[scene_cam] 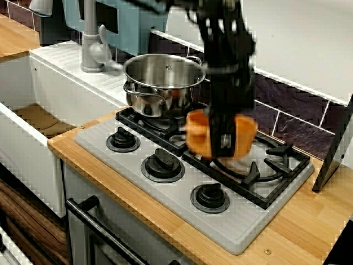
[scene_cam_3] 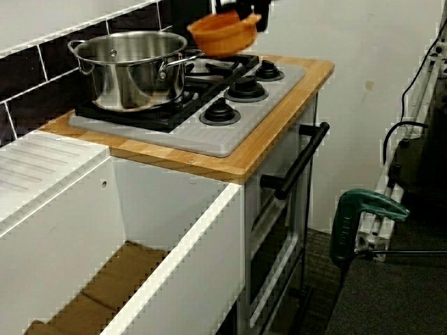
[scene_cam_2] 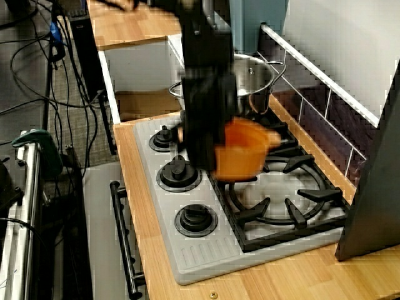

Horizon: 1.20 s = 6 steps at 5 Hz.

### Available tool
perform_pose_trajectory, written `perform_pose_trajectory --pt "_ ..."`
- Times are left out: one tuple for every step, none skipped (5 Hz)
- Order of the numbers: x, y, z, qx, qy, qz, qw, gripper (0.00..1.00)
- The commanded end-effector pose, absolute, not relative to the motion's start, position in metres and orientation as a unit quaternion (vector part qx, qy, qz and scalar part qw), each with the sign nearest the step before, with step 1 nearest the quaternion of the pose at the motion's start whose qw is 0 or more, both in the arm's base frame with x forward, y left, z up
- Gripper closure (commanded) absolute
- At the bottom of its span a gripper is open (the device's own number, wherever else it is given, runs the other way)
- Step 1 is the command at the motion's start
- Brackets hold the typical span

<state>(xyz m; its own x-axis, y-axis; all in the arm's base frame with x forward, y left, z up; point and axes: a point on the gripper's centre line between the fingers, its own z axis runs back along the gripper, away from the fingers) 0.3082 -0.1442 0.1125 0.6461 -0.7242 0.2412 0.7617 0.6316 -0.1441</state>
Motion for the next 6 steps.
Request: perform_pose_trajectory --pt "0.285 -0.116 0.188 -0.108 -0.155 -0.420 0.888 1.00" --pt "0.282 -0.112 0.196 -0.081 -0.176 -0.410 0.891 1.00" --pt "0.284 -0.101 0.202 -0.065 -0.202 -0.383 0.899 1.00" --pt "0.286 -0.089 0.208 -0.046 -0.223 -0.373 0.899 1.00" --pt "0.289 -0.068 0.211 -0.010 -0.240 -0.372 0.897 1.00" --pt "0.299 -0.044 0.209 0.014 -0.246 -0.350 0.904 1.00"
